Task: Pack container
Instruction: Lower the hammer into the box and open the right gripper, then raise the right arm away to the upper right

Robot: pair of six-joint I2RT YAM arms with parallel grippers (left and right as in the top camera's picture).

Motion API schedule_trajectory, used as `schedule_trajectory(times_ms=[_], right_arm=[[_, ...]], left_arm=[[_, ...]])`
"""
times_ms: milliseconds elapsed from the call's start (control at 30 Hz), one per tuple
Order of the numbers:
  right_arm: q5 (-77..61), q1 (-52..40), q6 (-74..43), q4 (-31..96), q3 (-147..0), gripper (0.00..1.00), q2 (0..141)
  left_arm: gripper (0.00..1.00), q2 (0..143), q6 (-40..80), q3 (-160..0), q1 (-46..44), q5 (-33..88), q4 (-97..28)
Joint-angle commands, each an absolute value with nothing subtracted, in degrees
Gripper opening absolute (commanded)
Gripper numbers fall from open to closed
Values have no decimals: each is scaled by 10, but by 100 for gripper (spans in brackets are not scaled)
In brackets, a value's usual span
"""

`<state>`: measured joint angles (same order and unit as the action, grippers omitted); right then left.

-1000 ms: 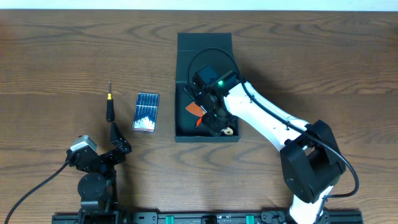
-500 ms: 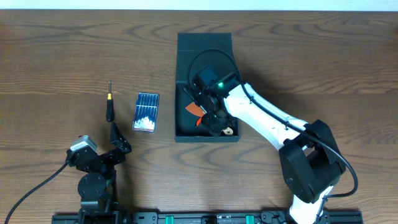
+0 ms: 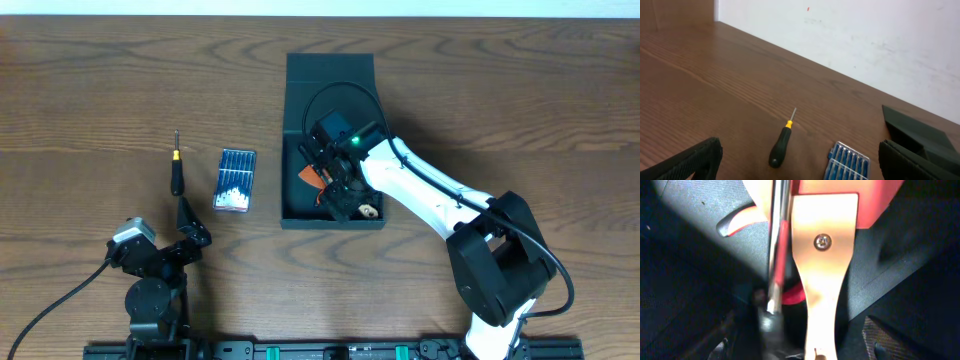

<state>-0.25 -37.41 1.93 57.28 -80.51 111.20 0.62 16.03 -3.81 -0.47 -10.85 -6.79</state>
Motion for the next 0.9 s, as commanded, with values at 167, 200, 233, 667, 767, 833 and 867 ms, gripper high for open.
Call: schedule_trajectory(times_ms=[167, 200, 233, 667, 767, 833, 867], right_arm=[[-7, -374, 18, 570, -816, 88, 1109], [-7, -373, 18, 571, -826, 88, 1109], [-7, -372, 18, 573, -839, 87, 1109], [82, -280, -20, 743, -1260, 88, 1109], [82, -221, -37, 787, -1344, 94, 1109], [82, -178, -47, 808, -1377, 99, 1109], [81, -154, -51, 819, -1389, 99, 1109]], left_arm=[[98, 2, 150, -21, -4, -110, -72], [99, 2, 150, -21, -4, -110, -72], [99, 2, 150, -21, -4, -110, -72], [99, 2, 150, -21, -4, -110, -72], [98, 2, 150, -21, -4, -110, -72], [98, 2, 150, -21, -4, -110, -72], [98, 2, 150, -21, -4, -110, -72]])
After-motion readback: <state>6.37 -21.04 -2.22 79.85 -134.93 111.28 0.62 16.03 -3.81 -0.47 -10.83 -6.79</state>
